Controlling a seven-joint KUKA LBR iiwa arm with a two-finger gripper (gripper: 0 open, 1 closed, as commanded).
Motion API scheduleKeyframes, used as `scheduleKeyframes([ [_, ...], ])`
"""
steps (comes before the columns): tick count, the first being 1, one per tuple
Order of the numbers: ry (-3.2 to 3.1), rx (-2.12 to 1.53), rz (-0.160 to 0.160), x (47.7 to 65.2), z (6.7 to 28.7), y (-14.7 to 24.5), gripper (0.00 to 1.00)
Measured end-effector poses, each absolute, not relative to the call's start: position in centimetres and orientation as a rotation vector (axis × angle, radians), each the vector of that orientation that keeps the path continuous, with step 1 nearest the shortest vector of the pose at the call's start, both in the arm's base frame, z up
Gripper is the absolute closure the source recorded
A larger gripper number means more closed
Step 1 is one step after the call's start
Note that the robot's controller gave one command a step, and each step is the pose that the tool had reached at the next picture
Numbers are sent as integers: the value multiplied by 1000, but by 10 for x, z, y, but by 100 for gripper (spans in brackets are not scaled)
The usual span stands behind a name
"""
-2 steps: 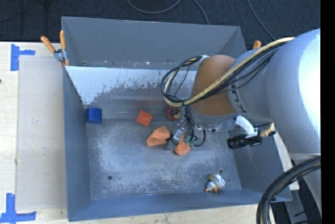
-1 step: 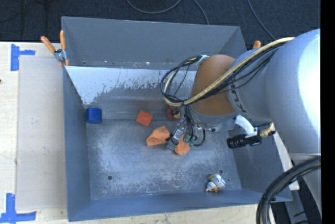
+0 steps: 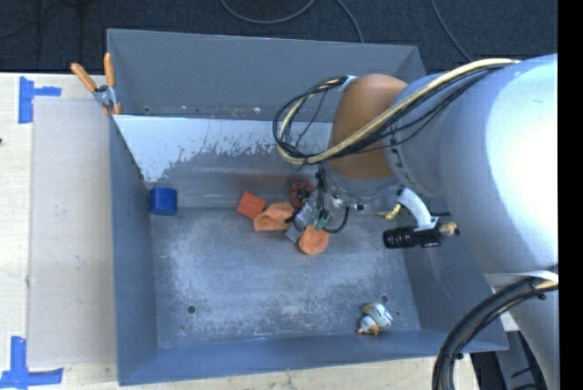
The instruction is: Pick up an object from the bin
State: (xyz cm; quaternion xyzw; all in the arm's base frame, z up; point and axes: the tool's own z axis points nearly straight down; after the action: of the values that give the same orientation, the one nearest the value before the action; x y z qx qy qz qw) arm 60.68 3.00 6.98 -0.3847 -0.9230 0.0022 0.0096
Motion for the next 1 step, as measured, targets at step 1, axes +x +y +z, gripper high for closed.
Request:
scheduleKeyframes([
  [1, -2882, -1201, 7, 607, 70, 30, 100],
])
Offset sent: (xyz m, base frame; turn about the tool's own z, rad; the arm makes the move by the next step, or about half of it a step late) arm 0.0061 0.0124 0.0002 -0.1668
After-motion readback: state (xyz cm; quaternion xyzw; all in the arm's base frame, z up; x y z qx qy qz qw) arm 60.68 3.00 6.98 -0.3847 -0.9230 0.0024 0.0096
